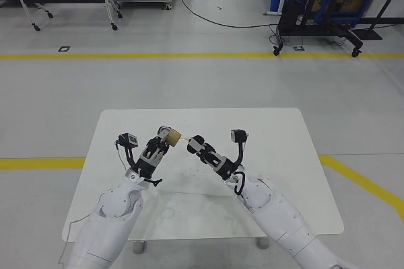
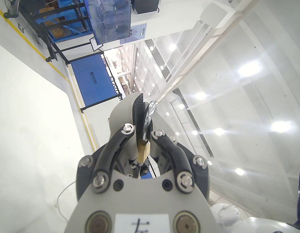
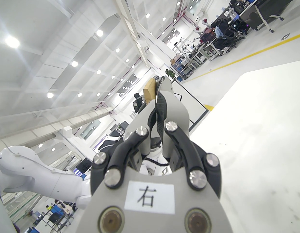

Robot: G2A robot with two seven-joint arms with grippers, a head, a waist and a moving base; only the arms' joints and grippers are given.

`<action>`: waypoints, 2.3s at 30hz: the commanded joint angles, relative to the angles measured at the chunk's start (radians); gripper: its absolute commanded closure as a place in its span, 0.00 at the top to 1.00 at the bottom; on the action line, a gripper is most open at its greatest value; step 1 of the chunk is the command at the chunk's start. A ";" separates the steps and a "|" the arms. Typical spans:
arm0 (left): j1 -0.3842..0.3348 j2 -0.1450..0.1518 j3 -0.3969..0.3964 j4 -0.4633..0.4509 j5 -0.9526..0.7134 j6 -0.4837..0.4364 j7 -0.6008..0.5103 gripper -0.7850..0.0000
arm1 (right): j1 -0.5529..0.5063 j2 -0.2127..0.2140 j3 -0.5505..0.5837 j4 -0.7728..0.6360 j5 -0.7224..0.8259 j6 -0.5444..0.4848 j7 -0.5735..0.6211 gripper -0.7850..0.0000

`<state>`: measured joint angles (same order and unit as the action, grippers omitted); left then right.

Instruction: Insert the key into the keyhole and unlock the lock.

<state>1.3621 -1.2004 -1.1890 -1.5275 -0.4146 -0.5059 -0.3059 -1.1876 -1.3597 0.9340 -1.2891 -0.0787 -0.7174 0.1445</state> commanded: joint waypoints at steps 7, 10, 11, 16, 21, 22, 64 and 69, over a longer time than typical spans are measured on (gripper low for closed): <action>0.001 -0.005 -0.005 0.002 0.009 0.007 -0.011 0.00 | 0.011 -0.008 -0.001 0.017 -0.004 -0.002 -0.008 0.00; 0.000 -0.007 -0.006 0.003 0.007 0.011 -0.015 0.00 | 0.014 -0.012 -0.004 0.026 -0.004 0.003 -0.012 0.00; 0.000 -0.007 -0.007 0.004 0.007 0.011 -0.016 0.00 | 0.015 -0.014 -0.005 0.028 -0.003 0.002 -0.013 0.00; 0.000 -0.010 -0.013 0.005 0.013 0.013 -0.019 0.00 | 0.017 -0.018 -0.006 0.035 -0.005 -0.004 -0.013 0.00; 0.000 -0.013 -0.016 0.007 0.022 0.010 -0.013 0.00 | 0.014 -0.021 -0.003 0.031 -0.009 -0.010 -0.012 0.00; 0.000 -0.014 -0.018 0.007 0.026 0.007 -0.009 0.00 | 0.012 -0.021 -0.002 0.028 -0.011 -0.012 -0.012 0.00; 0.010 -0.037 -0.043 0.005 0.084 0.000 0.016 0.00 | 0.029 -0.053 -0.015 0.088 0.088 -0.074 0.043 0.00; 0.011 -0.040 -0.046 0.005 0.087 0.000 0.025 0.00 | 0.024 -0.056 -0.009 0.090 0.072 -0.072 0.025 0.00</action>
<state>1.3724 -1.2401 -1.2345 -1.5225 -0.3282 -0.5054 -0.2832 -1.1625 -1.4152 0.9246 -1.1990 -0.0051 -0.7896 0.1718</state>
